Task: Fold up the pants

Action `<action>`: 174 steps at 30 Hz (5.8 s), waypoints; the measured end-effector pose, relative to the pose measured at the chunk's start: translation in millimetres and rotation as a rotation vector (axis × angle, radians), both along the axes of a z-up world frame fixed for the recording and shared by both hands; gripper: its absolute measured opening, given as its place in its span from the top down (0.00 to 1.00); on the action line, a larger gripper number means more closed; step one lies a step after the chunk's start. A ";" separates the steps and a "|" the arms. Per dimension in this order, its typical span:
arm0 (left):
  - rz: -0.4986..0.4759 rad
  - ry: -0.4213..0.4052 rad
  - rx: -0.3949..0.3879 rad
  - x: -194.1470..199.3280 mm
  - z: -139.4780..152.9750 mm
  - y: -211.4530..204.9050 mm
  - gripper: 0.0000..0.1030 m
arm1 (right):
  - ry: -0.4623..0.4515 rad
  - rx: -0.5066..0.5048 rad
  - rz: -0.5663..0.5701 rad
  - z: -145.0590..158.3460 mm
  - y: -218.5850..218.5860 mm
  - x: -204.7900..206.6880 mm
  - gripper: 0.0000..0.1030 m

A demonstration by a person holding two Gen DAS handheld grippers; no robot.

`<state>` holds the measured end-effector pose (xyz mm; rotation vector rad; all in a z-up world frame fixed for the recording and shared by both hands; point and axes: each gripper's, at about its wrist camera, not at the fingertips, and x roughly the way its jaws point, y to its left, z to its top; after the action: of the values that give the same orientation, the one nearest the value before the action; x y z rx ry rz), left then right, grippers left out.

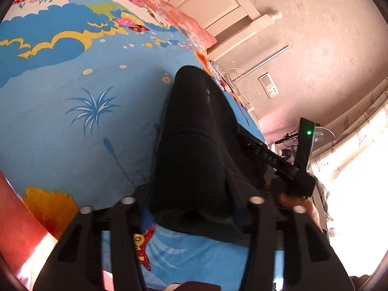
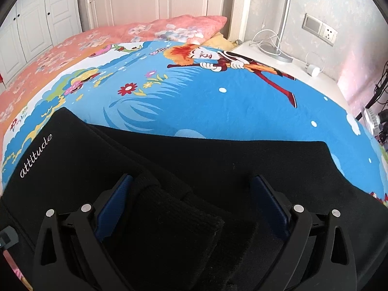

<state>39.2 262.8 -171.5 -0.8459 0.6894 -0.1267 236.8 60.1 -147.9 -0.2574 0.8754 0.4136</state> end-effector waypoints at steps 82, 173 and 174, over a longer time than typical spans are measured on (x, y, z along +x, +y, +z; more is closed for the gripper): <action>-0.555 -0.541 1.578 24.9 -6.9 -482.3 0.58 | 0.612 0.501 -0.135 11.6 -365.4 38.1 0.37; -0.522 -0.064 0.661 84.5 69.2 -351.8 0.06 | -0.203 -0.025 -0.522 20.3 -371.4 -86.9 0.04; -0.547 -0.087 0.665 82.3 69.1 -353.8 0.02 | -0.198 -0.027 -0.526 19.6 -370.8 -86.8 0.04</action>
<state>121.5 -91.0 -102.3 -0.0015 0.8014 -0.3968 150.0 -310.7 -128.3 -0.0831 0.7198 -0.1124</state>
